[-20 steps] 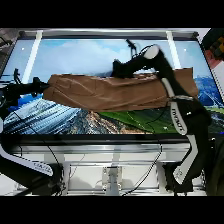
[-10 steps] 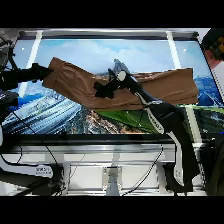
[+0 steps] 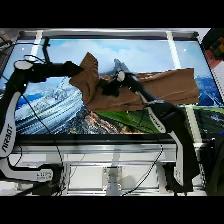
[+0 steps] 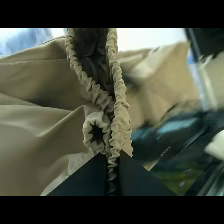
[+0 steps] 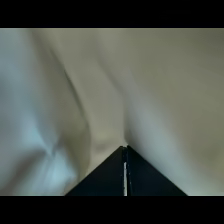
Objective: Fold the clothes and pants, and hang the long-sleeved shirts on hangers.
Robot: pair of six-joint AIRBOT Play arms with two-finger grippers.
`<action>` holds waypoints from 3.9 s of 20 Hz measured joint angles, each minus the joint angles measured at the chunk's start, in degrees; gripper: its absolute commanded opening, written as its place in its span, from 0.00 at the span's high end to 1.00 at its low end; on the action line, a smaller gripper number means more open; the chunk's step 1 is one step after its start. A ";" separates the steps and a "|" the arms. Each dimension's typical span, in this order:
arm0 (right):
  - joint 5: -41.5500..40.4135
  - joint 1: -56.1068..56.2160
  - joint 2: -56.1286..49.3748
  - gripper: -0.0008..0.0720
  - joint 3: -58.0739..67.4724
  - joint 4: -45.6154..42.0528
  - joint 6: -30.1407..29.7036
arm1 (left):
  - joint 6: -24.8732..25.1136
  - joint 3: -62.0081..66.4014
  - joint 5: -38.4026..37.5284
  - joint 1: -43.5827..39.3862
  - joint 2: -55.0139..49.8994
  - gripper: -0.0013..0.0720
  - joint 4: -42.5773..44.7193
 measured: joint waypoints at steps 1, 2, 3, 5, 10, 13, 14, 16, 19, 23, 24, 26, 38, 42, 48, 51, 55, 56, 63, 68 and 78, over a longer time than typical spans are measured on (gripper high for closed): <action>0.92 -1.22 1.99 0.97 0.39 -4.85 0.48 | -1.22 0.00 0.96 -1.57 0.00 0.96 2.03; 1.66 -2.51 4.02 0.97 0.63 -9.22 0.83 | -2.25 0.00 1.79 -3.06 -0.02 0.96 3.78; 2.82 -4.17 6.16 0.97 0.81 -13.51 1.07 | -3.30 0.00 2.58 -4.63 -0.13 0.96 5.27; 4.68 -7.56 9.97 0.97 1.05 -20.06 1.09 | -4.92 0.00 5.03 -8.31 -0.68 0.96 7.48; 8.31 -13.84 16.63 0.97 1.25 -25.75 -0.37 | -9.29 0.00 16.44 -19.61 -4.09 0.96 7.69; 10.19 -15.13 18.40 0.76 1.25 -26.58 -1.81 | -10.60 0.00 28.55 -26.51 -7.32 0.50 2.43; 10.80 -15.28 18.69 0.76 1.25 -26.32 -2.54 | -10.78 0.00 31.93 -28.39 -8.20 0.47 0.87; 12.44 -15.56 19.06 0.98 1.25 -26.16 -4.09 | -10.99 0.00 36.76 -31.34 -9.64 0.47 -1.01; 14.03 -15.82 19.32 0.97 1.25 -26.34 -6.25 | -11.28 0.00 40.50 -32.72 -10.43 0.86 -2.27; 14.95 -16.63 19.45 0.98 1.25 -23.76 -13.31 | -11.37 0.00 38.32 -28.35 -9.20 0.97 -1.95; 15.21 -17.62 19.45 0.98 1.11 -20.72 -16.09 | -11.34 -0.04 36.70 -26.64 -8.48 0.97 -0.63; 15.58 -20.63 19.45 0.98 0.26 -11.63 -21.46 | -12.09 -0.13 32.59 -22.69 -6.78 0.97 3.85; 26.38 -30.53 16.15 0.97 -8.76 26.45 -45.35 | -16.37 -16.76 8.79 -5.88 1.05 0.20 18.73; 27.02 -30.73 15.91 0.97 -9.46 29.40 -47.34 | -16.02 -18.32 6.34 -5.79 -0.83 0.20 14.67; 27.15 -30.75 15.76 0.97 -9.68 30.58 -48.06 | -14.25 -18.80 5.40 -6.19 -5.03 0.20 7.10; 27.17 -30.75 15.76 0.97 -9.68 30.67 -48.19 | -12.13 -18.84 5.22 -6.58 -6.95 0.20 1.77; 27.15 -30.75 15.76 0.97 -9.68 30.80 -48.24 | -10.64 -18.84 5.18 -7.45 -9.22 0.21 -1.64; 27.15 -30.75 15.76 0.97 -9.68 30.84 -48.24 | -10.45 -18.84 5.14 -7.65 -9.62 0.26 -2.05; 26.84 -30.75 15.76 0.97 -9.68 30.95 -48.24 | -9.92 -18.84 4.61 -7.45 -10.67 0.39 -3.06; 26.58 -30.75 15.76 0.97 -9.68 30.93 -48.24 | -9.86 -18.80 2.16 -3.10 -10.62 0.12 -3.02; 26.05 -30.75 15.74 0.97 -9.68 30.93 -48.24 | -8.66 -18.78 1.09 -2.56 -11.13 0.11 -3.52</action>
